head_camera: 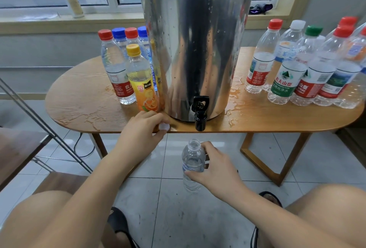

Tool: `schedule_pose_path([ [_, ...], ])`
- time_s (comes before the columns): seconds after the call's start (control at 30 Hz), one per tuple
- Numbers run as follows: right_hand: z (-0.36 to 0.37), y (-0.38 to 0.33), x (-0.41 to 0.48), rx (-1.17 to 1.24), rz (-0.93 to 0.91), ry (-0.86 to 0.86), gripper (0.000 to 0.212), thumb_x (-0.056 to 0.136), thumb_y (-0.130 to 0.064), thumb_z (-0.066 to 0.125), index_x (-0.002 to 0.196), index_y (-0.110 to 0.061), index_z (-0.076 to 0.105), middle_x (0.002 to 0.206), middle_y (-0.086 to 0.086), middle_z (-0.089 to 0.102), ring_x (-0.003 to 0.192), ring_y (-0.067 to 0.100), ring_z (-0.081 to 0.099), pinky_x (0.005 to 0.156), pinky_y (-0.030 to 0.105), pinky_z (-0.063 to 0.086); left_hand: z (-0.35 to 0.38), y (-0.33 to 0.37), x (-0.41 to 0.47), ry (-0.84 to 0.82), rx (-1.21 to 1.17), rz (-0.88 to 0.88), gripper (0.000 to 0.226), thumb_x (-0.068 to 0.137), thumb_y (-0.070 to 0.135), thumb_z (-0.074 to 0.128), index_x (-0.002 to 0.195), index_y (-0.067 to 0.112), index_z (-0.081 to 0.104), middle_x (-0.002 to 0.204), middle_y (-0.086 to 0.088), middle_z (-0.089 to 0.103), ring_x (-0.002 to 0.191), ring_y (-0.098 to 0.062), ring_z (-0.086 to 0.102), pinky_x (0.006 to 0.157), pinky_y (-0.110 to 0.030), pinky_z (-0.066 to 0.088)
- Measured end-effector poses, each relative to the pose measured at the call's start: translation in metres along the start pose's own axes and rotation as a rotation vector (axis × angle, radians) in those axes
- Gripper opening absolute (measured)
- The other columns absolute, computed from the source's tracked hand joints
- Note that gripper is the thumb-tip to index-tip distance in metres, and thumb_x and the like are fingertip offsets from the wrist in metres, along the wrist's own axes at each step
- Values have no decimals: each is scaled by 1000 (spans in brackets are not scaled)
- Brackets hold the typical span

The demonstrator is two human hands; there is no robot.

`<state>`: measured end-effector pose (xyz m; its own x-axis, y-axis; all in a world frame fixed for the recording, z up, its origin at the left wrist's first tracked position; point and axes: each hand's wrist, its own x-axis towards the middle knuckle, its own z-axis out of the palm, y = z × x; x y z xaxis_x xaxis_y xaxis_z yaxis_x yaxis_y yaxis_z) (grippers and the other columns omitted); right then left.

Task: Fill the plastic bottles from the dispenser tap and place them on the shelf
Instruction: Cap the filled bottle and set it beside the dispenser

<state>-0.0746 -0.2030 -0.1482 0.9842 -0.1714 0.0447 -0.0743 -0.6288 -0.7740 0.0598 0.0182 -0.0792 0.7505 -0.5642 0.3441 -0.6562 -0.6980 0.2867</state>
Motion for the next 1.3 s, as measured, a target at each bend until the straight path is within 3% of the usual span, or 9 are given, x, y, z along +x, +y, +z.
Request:
schedule_pose_path([
  [0.1,1,-1,-1,-3,-4,-3,55,70,-49,91,109,-38,52,107,-20,65,104,4,63,89,33,56,-1,4,0,-6,-27,-20,19,96,30,74,115,33,72,104,19,64,101,-14,58,82,-36,52],
  [0.23,2,-3,-2,10,-14,-10,52,71,-48,89,107,-36,54,103,-17,67,99,8,65,85,39,58,-7,26,-8,-12,-344,-35,21,93,29,83,111,35,75,103,20,71,100,-7,67,79,-11,47],
  [0.37,4,-5,-3,13,-29,-18,49,69,-49,88,100,-34,53,95,-13,67,90,12,65,78,43,58,-4,46,-17,-128,-460,-14,18,91,35,87,105,39,78,103,20,74,103,-11,69,78,-9,44],
  [0.6,3,-7,-5,-13,-48,-43,51,69,-53,86,102,-38,50,98,-16,65,91,11,63,75,39,57,-3,45,-16,-174,-408,21,28,79,57,89,100,42,78,99,20,69,96,-13,67,76,-22,52],
  [0.83,6,-7,-8,-46,-73,-51,53,70,-51,88,93,-43,41,92,-16,60,86,12,59,72,36,54,0,49,-12,-166,-161,103,63,70,91,62,87,30,68,86,15,60,81,-8,58,68,-34,55],
  [0.97,5,-7,-8,-24,-52,-54,51,70,-52,88,91,-48,42,91,-17,62,88,8,60,72,33,55,-1,49,-12,-214,-241,108,45,79,76,71,104,40,79,98,21,64,94,-4,62,77,-27,54],
  [1.13,2,-8,-6,-18,-49,-57,59,70,-54,86,119,-46,54,107,-21,66,101,5,65,83,35,59,-7,46,-13,-320,-356,113,36,97,33,82,130,47,76,116,27,69,112,1,62,82,-7,42],
  [1.2,2,-8,-4,-49,-45,-59,51,70,-54,86,104,-48,48,100,-19,65,96,6,63,78,32,57,-6,48,-15,-310,-334,108,41,99,37,79,137,47,71,121,31,68,116,3,61,86,-10,44],
  [1.3,3,-9,-4,-72,-51,-60,51,70,-53,87,97,-41,46,97,-17,63,91,10,62,74,34,56,-4,52,-17,-256,-272,47,48,86,69,76,127,43,75,110,26,67,105,-1,63,85,-25,54],
])
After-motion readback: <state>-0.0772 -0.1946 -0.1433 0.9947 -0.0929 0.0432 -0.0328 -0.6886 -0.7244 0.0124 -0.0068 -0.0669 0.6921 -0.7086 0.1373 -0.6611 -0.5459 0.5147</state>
